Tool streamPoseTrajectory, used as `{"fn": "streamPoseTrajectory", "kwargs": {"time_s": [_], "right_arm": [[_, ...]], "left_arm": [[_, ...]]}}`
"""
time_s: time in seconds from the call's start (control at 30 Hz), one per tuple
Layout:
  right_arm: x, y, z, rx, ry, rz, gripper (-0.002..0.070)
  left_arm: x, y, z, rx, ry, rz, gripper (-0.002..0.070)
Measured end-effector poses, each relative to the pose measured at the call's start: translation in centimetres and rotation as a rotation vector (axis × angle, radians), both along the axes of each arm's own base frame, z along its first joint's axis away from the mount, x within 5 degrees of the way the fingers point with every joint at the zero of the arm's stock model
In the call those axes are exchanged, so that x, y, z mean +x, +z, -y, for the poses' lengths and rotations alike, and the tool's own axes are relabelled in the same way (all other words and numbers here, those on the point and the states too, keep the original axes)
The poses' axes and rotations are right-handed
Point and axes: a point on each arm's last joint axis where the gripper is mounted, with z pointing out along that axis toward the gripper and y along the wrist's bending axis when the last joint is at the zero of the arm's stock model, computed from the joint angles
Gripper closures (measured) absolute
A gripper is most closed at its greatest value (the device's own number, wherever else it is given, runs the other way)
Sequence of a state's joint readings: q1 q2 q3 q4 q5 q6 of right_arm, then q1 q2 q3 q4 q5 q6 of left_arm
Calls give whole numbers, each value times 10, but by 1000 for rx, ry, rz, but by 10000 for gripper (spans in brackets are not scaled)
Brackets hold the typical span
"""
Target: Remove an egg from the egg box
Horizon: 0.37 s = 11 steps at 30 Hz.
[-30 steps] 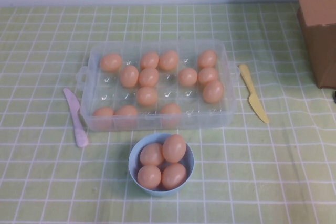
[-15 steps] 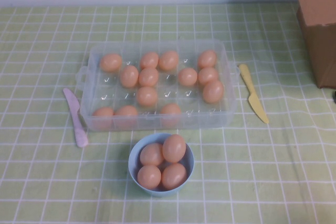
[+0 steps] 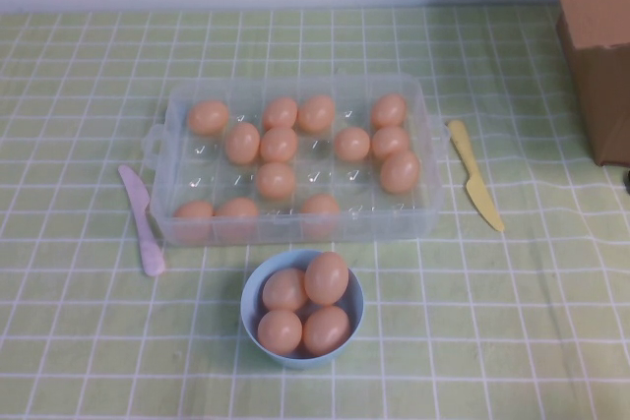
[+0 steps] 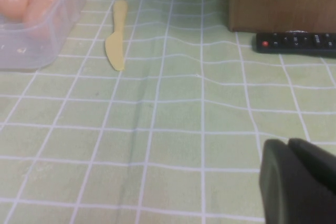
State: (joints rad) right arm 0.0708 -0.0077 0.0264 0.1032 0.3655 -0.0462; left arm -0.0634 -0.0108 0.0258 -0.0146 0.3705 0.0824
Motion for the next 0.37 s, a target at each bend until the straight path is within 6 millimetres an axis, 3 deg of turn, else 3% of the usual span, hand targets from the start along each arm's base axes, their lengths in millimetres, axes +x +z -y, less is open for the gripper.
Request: {"fn": "streamPoseTrajectory", "kwargs": {"time_s": [0.37], "right_arm": [[0,0,0,5,1,-2,694]], "left_arm": [[0,0,0,0,0,0,679]]}}
